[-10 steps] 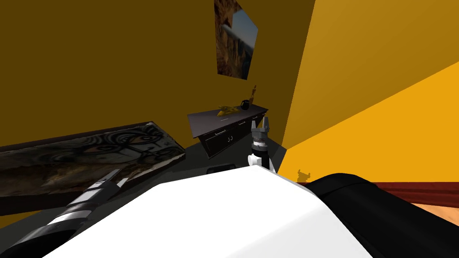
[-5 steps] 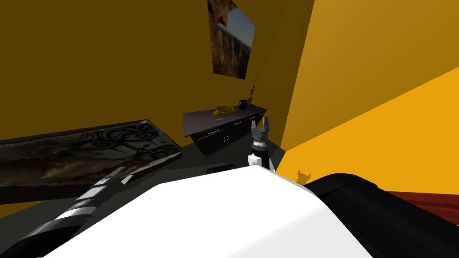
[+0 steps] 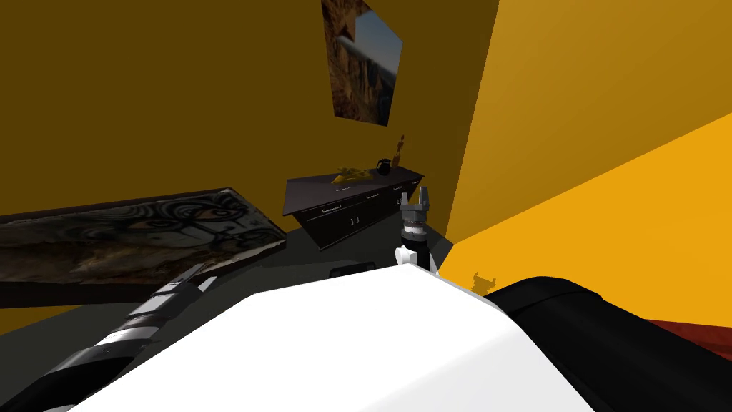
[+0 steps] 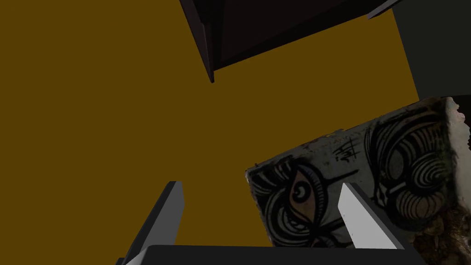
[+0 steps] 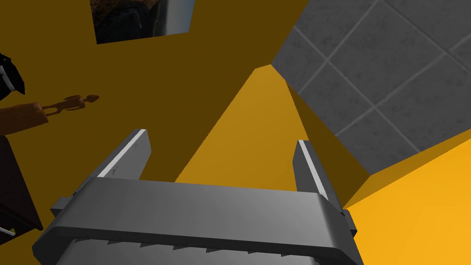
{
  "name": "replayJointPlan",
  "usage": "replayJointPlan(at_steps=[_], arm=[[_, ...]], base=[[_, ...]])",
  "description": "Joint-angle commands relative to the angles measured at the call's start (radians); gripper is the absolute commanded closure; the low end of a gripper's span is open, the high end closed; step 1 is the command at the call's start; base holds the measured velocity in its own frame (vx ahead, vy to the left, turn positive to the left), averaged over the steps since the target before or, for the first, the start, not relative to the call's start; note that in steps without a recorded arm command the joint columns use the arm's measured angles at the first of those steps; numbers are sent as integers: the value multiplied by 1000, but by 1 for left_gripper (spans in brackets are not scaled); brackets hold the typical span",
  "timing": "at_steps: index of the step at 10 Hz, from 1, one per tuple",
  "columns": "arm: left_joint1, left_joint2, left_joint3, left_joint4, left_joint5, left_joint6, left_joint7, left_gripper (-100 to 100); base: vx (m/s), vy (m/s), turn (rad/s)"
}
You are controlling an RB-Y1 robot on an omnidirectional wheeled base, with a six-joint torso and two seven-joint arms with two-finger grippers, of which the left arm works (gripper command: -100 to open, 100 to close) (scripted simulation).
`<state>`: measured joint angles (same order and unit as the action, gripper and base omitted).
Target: Push the door open
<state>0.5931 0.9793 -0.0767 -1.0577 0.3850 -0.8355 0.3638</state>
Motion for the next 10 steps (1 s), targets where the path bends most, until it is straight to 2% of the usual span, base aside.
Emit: replayJointPlan(at_steps=[1,2,10], arm=[[-6,-4,9,2,-32,-6,18,-100],[-8,-6,14,2,-47,-8,26,-100],[-21,-21,54,0,-170,-26,89,-100]], base=[[-44,-252,72],[-43,-132,-61],[-56,-200,60]])
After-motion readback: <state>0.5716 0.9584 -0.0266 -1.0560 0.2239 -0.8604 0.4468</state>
